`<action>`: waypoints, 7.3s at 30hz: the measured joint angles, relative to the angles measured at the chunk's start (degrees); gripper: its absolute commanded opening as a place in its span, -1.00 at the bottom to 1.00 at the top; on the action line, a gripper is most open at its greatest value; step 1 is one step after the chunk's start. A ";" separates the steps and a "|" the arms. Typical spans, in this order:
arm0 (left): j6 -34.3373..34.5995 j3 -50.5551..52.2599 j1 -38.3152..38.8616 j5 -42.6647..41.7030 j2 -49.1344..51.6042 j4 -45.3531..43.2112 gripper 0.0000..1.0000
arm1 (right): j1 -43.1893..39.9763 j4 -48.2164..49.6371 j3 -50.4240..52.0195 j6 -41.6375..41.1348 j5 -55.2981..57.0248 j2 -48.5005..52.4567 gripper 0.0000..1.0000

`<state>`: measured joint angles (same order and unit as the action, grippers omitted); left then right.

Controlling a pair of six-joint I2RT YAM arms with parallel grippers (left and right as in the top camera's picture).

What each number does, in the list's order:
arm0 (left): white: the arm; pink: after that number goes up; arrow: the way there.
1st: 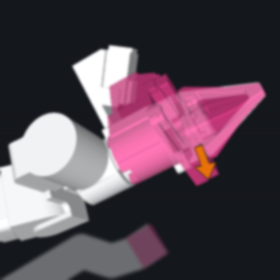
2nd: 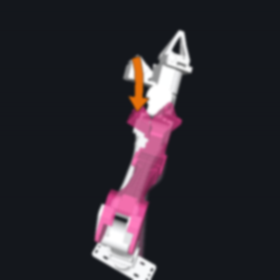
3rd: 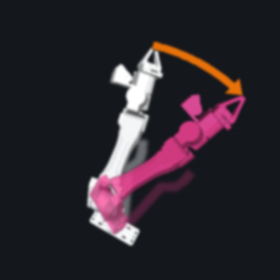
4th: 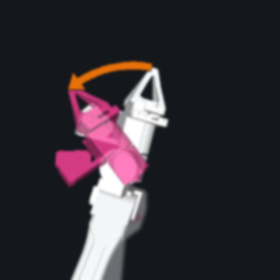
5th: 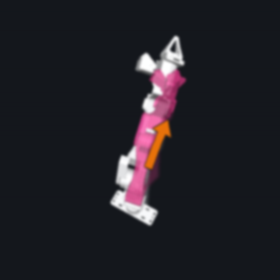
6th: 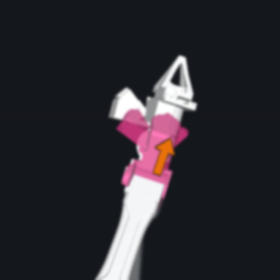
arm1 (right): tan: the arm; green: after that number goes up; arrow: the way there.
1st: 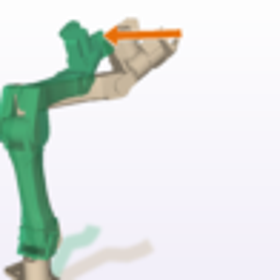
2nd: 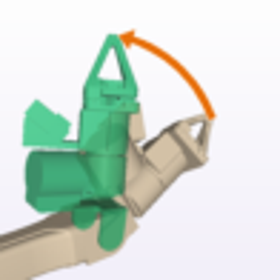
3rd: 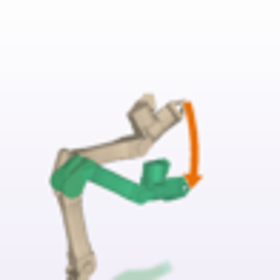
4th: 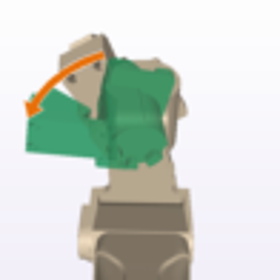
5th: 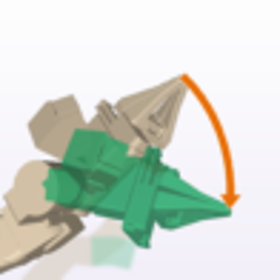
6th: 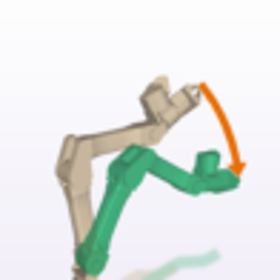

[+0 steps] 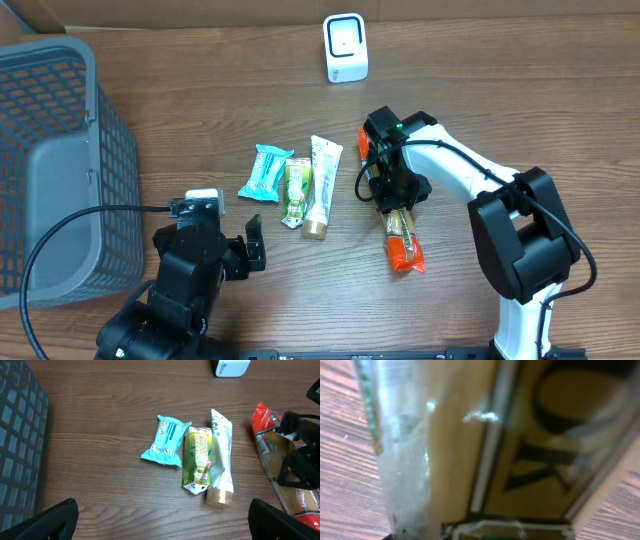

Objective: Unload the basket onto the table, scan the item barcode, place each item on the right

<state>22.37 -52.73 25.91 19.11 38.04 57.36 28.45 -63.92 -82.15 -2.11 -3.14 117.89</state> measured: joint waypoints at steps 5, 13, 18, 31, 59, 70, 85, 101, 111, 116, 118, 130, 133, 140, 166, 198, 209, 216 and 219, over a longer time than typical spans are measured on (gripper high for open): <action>0.00 0.00 0.00 0.00 0.00 0.00 0.99 | -0.17 -2.80 -1.90 0.24 -1.64 -1.03 -0.92; 0.00 0.00 0.00 0.00 0.00 0.00 0.99 | -1.14 -7.48 -7.54 8.85 -18.10 -0.72 -0.93; 0.00 0.00 0.00 0.00 0.00 0.02 0.99 | -5.09 -8.24 -10.91 15.19 -33.29 -0.72 -0.93; 0.00 0.00 0.00 0.00 0.00 0.00 0.99 | -21.81 -7.17 -11.78 20.39 -61.70 -6.23 -0.93; 0.00 0.00 0.00 0.00 0.00 0.00 0.99 | -17.92 0.09 -16.33 14.78 -50.36 -17.77 -0.93; 0.00 0.00 0.00 0.00 0.00 0.00 0.99 | 0.92 21.33 -16.33 8.87 7.26 -15.39 -0.93; 0.00 0.00 0.00 0.00 0.00 0.00 0.99 | 0.79 46.03 -16.31 34.86 36.02 -0.59 -0.93; 0.00 0.00 0.00 0.00 0.00 0.00 0.99 | -2.56 70.86 -16.31 59.98 38.14 13.90 -0.93; 0.00 0.00 0.00 0.00 0.00 -0.02 0.99 | -5.16 73.96 -16.31 66.73 38.53 17.70 -0.92; 0.02 0.00 0.00 0.00 0.00 0.00 0.99 | -5.03 75.80 -16.31 66.97 38.21 17.70 -0.92; 0.00 0.00 0.00 0.00 0.00 0.00 0.99 | -4.83 75.45 -16.31 67.10 38.03 17.70 -0.92; 0.00 0.00 0.00 0.00 0.00 0.00 0.99 | -4.79 75.45 -16.31 67.32 37.88 17.70 -0.93; 0.00 0.00 0.00 0.00 0.00 0.00 0.99 | -4.76 75.47 -16.31 67.34 37.88 17.70 -0.93; 0.00 0.00 0.00 0.00 0.00 0.00 0.99 | -4.66 75.32 -16.31 65.83 38.05 17.70 -0.93; 0.00 0.22 0.00 0.00 0.00 0.00 0.99 | -24.92 0.61 -16.44 -9.09 -1.92 -16.72 -0.93; 0.00 0.22 0.00 0.00 0.00 0.00 0.99 | -50.47 28.00 7.10 -43.34 -12.15 -13.60 0.71; 0.00 0.22 0.00 0.00 0.00 0.00 0.99 | -40.85 16.79 -0.20 -30.01 -17.73 -18.88 0.86; 0.00 0.22 0.00 0.00 0.00 0.00 0.99 | -21.68 16.33 -0.46 -23.39 -17.11 -19.15 0.93; 0.00 0.22 0.00 0.00 0.00 0.00 0.99 | -14.84 16.44 -0.46 -22.18 -16.55 -19.04 0.94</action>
<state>22.37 -52.51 25.91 19.11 38.04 57.36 13.61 -47.48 -82.61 -24.29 -19.68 98.85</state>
